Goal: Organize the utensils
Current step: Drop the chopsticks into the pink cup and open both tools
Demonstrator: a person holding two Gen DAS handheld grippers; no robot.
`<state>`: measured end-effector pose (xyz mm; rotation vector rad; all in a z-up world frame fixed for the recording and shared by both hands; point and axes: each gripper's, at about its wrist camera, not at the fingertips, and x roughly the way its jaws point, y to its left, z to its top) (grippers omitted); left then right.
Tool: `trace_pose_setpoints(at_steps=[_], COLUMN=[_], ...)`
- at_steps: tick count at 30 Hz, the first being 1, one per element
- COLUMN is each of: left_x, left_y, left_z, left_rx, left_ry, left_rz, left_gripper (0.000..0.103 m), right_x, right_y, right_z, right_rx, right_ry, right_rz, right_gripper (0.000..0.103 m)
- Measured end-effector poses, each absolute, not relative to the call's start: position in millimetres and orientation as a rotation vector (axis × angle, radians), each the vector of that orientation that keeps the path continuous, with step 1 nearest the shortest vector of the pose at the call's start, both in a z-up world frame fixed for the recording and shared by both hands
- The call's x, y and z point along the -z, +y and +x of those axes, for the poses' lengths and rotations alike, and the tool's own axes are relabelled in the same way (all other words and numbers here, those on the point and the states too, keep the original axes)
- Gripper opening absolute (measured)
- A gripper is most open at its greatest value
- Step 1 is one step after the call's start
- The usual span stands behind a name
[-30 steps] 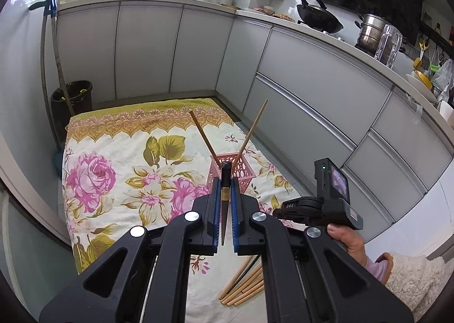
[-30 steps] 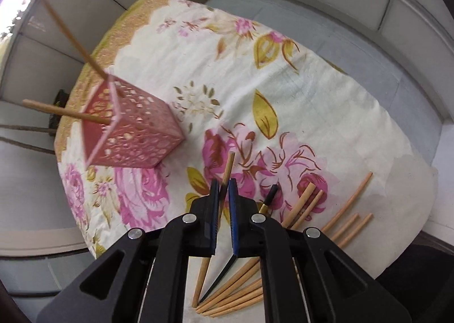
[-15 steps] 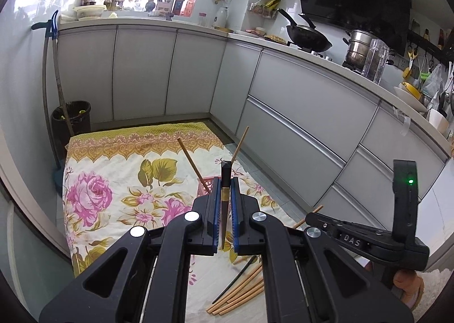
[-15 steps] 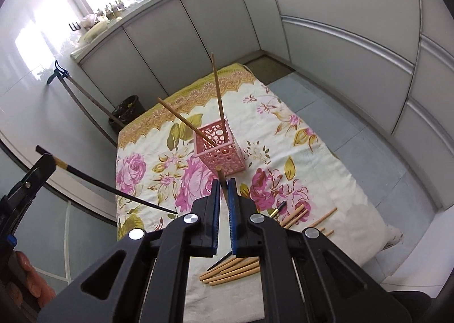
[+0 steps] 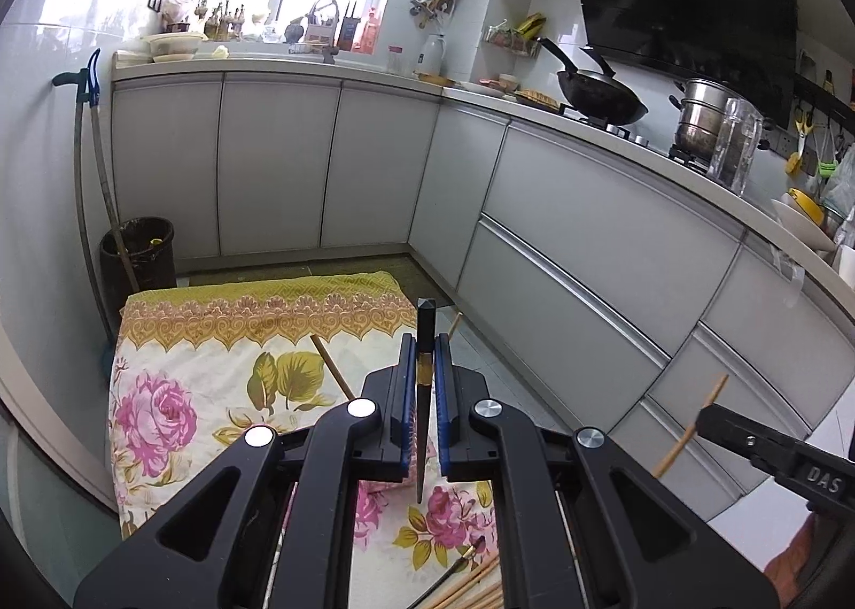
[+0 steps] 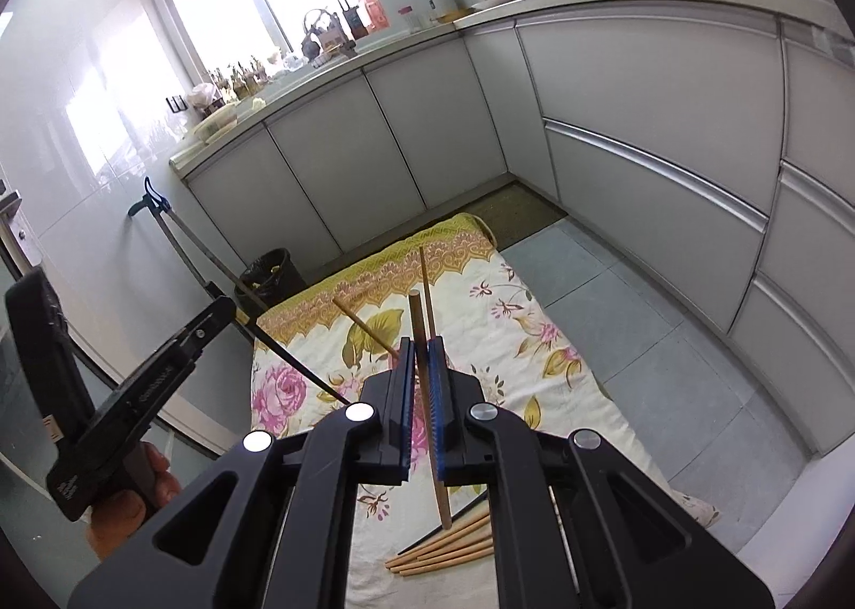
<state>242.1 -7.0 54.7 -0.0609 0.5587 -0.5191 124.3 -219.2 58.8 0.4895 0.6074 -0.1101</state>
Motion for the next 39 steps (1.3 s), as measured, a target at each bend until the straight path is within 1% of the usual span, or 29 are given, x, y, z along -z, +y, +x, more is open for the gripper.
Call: trace_pose_setpoints(at_steps=[8,15,18,19,21,29,32,39], left_x=[-20,14,24,25,23,-18,-28,-37], left_y=[-39,-56,-55,-53,-47,3,27,54], left_z=[287,305,308,307,302,252,235,230], left_rx=[0.416,0.386,0.381,0.381,0.375,0.365,0.350,0.332], left_ry=[0.571,0.623,0.660,0.666,0.664,0.545,0.502,0.473], left_rz=[-0.019,0.032,0.032,0.028,0.016,-0.090,-0.139,-0.193], left_gripper=[0.006,0.006,0.007,0.010,0.014,0.016,0.021,0.023], right_x=[-49,-37,-39,-41,-46,-58,-54,-23], right_y=[-240,-243,-240,-239,-235,-217,-210,-193], right_z=[148,175,186,189,195,226,243,281], right_rx=[0.111,0.099,0.085,0.082,0.077,0.054,0.051,0.076], right_ry=[0.604,0.618,0.612,0.607,0.595,0.550,0.553,0.583], right_rz=[0.513,0.523,0.524,0.518,0.506,0.462,0.447,0.386], right_gripper=[0.006,0.006,0.006,0.006,0.006,0.006,0.006,0.006])
